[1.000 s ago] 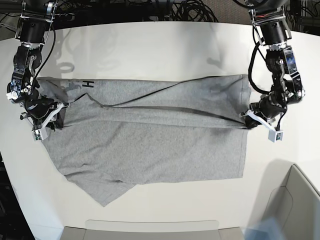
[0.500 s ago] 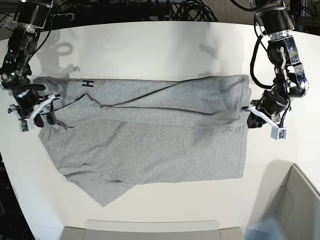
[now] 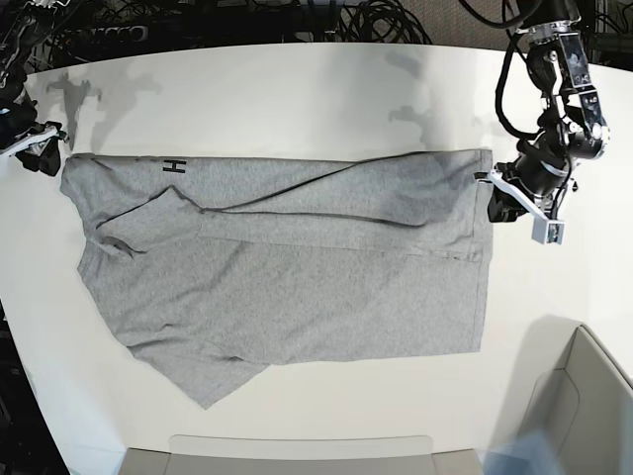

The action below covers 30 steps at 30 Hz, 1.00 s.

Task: Fold the T-shirt properly
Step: 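Release the folded edge and move both grippers back toward the collar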

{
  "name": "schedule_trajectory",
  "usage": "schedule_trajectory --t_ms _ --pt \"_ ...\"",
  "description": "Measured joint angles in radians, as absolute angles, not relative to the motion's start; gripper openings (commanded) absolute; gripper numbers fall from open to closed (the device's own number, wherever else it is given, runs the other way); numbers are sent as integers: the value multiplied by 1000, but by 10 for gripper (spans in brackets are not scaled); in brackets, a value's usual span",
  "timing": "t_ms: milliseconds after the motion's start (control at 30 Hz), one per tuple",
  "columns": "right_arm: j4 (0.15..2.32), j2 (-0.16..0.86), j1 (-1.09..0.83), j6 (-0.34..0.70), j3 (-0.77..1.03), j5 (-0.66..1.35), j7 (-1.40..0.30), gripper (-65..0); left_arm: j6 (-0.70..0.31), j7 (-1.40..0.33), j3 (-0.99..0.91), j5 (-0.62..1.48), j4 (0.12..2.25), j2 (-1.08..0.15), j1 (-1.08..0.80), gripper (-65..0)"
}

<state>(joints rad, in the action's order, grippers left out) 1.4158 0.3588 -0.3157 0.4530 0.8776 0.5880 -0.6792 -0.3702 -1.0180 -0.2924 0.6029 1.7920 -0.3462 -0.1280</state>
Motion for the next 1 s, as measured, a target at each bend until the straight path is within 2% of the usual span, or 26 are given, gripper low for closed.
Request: schedule_trajectory --t_ms 167,733,833,933,1000 --pt "1335 390 -303 449 753 659 -629 -403 -370 -1019 -292 602 1792 -346 -128 -534" --pt "1181 414 -194 452 656 657 -585 -403 -368 -1016 -296 609 1792 -324 -198 -528" --pt "1181 413 -197 452 656 657 -583 -403 -371 -1016 -363 764 1769 -307 -209 -490" --pt "1181 415 -200 452 657 659 -582 -403 -371 -1085 -465 950 1690 -302 -210 -466" --pt "1185 423 -203 452 657 659 -591 -403 -360 -1100 -512 975 1611 -307 -211 -466"
